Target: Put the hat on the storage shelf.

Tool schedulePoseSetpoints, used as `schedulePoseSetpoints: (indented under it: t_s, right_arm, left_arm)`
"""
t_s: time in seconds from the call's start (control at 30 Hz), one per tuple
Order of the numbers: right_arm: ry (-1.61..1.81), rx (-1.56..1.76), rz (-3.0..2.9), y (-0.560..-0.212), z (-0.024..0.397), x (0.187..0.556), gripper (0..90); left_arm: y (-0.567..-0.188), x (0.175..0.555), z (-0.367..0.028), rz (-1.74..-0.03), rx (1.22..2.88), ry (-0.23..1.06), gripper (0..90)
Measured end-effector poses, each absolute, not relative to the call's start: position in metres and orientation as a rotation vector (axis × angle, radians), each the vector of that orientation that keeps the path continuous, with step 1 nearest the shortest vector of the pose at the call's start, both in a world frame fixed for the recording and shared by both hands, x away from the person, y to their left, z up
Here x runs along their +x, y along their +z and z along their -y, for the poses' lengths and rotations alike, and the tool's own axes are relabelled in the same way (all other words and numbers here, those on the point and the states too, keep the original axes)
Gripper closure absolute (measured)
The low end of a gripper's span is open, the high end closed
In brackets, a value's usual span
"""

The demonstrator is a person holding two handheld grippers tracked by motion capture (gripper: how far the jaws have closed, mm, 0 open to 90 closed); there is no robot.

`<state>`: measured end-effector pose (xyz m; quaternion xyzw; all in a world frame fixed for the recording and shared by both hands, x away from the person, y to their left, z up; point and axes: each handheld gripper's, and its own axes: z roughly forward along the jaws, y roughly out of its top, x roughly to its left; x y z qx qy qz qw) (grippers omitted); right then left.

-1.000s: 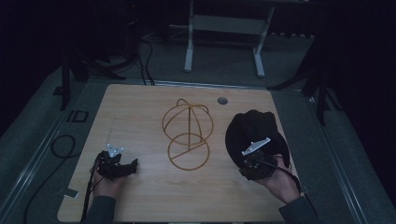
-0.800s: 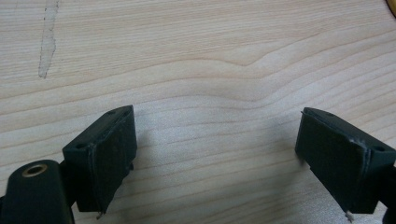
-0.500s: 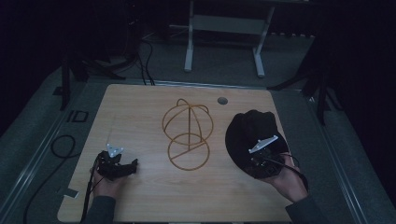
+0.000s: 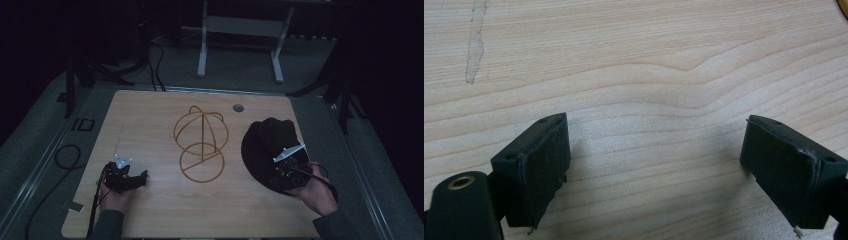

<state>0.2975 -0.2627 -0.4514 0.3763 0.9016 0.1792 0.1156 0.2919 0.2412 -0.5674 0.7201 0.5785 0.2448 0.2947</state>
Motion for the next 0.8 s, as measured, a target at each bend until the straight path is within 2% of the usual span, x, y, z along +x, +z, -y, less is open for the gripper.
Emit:
schedulePoseSetpoints:
  t_s: [0.8]
  right_arm:
    - [0.533, 1.248, -2.565, -0.436, 0.313, 0.297, 49.8]
  left_arm:
    - [-0.568, 0.292, -0.241, -1.539, 1.914, 0.653, 13.1]
